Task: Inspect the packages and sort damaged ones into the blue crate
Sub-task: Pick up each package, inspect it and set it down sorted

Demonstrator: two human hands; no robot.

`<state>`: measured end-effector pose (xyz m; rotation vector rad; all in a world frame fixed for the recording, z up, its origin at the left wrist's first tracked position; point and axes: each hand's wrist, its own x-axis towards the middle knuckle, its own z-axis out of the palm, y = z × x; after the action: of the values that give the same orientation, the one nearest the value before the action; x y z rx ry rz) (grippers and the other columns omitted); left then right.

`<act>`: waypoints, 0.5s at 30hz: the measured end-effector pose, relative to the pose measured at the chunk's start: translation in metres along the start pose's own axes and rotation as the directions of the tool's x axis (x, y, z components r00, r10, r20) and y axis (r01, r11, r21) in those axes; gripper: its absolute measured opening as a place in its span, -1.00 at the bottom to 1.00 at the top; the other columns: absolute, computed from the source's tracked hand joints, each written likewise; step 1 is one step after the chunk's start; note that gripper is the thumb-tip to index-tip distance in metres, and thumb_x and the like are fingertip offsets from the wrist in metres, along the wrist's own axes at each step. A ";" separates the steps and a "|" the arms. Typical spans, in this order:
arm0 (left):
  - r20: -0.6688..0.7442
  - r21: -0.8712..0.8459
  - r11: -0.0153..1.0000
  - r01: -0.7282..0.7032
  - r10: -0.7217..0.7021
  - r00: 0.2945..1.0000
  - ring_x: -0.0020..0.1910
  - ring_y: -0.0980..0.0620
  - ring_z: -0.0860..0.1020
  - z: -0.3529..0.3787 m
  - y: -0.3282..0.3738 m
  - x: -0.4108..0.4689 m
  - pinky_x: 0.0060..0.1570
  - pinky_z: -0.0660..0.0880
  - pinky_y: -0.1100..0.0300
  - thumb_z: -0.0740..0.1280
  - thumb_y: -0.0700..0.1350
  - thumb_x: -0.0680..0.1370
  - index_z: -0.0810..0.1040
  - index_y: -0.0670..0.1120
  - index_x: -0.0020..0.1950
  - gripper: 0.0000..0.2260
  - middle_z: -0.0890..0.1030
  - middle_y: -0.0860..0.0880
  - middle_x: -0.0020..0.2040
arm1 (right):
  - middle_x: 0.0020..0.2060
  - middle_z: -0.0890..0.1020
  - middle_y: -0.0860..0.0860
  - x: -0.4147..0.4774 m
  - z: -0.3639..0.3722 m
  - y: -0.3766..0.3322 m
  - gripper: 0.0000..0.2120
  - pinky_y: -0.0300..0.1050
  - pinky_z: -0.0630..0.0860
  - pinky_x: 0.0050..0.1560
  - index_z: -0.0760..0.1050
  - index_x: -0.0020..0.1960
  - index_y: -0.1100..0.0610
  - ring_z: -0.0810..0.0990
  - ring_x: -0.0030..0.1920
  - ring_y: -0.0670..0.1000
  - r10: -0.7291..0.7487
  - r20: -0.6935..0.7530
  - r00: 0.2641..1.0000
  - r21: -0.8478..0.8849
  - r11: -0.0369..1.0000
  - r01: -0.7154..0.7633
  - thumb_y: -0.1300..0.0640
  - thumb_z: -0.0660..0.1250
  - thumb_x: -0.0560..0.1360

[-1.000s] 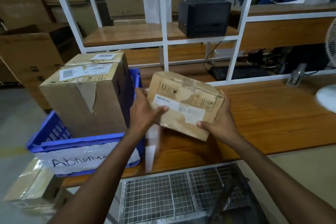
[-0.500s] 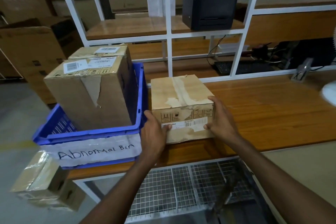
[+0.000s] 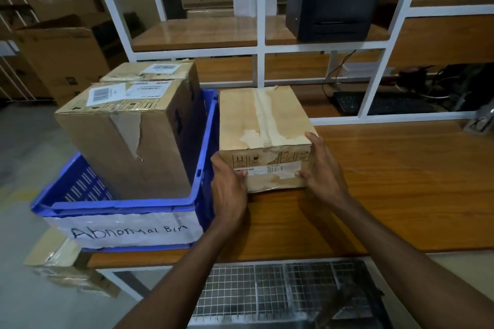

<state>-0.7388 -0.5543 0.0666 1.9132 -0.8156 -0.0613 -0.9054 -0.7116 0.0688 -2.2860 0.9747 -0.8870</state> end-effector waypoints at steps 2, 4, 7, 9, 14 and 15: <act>-0.016 0.007 1.000 0.018 -0.018 1.000 0.02 0.22 0.54 0.010 -0.001 0.009 -0.28 0.43 0.48 0.39 -0.24 0.61 0.19 -0.07 0.44 -0.49 0.49 0.04 0.24 | 0.57 0.29 0.02 0.014 0.006 0.009 0.00 0.18 0.66 0.17 0.05 0.59 -0.22 0.43 0.47 0.11 0.000 0.012 1.000 -0.012 1.000 0.000 0.27 0.58 0.42; -0.041 0.009 1.000 0.027 -0.027 0.999 -0.05 0.37 0.48 0.020 0.000 0.018 -0.32 0.45 0.51 0.37 -0.25 0.61 0.18 -0.06 0.49 -0.46 0.39 0.13 0.25 | 0.56 0.31 0.03 0.024 0.013 0.017 0.00 0.17 0.66 0.17 0.04 0.59 -0.20 0.43 0.46 0.10 -0.005 0.020 1.000 -0.023 1.000 0.006 0.24 0.59 0.41; -0.091 0.007 0.999 0.033 -0.032 0.995 0.00 0.43 0.45 0.029 0.002 0.030 -0.21 0.48 0.50 0.33 -0.27 0.61 0.17 -0.03 0.54 -0.44 0.32 0.18 0.27 | 0.56 0.30 0.03 0.034 0.028 0.029 -0.01 0.10 0.65 0.20 0.06 0.61 -0.12 0.43 0.45 0.07 -0.019 0.030 0.999 -0.028 0.999 0.020 0.20 0.60 0.41; -0.111 0.053 0.998 0.044 -0.038 0.993 0.14 0.25 0.48 0.034 -0.001 0.037 0.03 0.55 0.32 0.33 -0.28 0.61 0.10 -0.06 0.61 -0.35 0.32 0.03 0.45 | 0.57 0.29 0.06 0.036 0.037 0.033 -0.02 0.05 0.63 0.22 0.06 0.63 -0.10 0.44 0.44 0.08 -0.020 0.026 0.999 -0.046 0.999 0.021 0.18 0.60 0.43; -0.065 0.168 0.983 0.077 -0.066 0.996 0.53 -0.12 0.33 0.046 -0.010 0.041 0.38 0.49 -0.11 0.34 -0.27 0.61 -0.20 -0.04 0.69 -0.14 -0.09 -0.07 0.68 | 0.63 0.19 0.11 0.042 0.061 0.034 -0.05 0.07 0.61 0.22 0.10 0.64 -0.04 0.42 0.48 0.16 -0.027 0.027 0.999 -0.124 0.992 0.030 0.19 0.58 0.44; -0.044 0.194 0.979 0.064 -0.057 0.997 0.59 -0.15 0.24 0.048 -0.011 0.040 0.42 0.45 -0.15 0.35 -0.26 0.60 -0.23 -0.02 0.68 -0.11 -0.17 -0.03 0.68 | 0.64 0.17 0.11 0.043 0.064 0.031 -0.07 0.07 0.60 0.22 0.12 0.64 -0.02 0.40 0.49 0.18 -0.018 0.024 1.000 -0.146 0.989 0.021 0.20 0.58 0.45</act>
<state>-0.7202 -0.6118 0.0461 2.1181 -0.7603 0.0195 -0.8497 -0.7522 0.0216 -2.4269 1.0402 -0.8196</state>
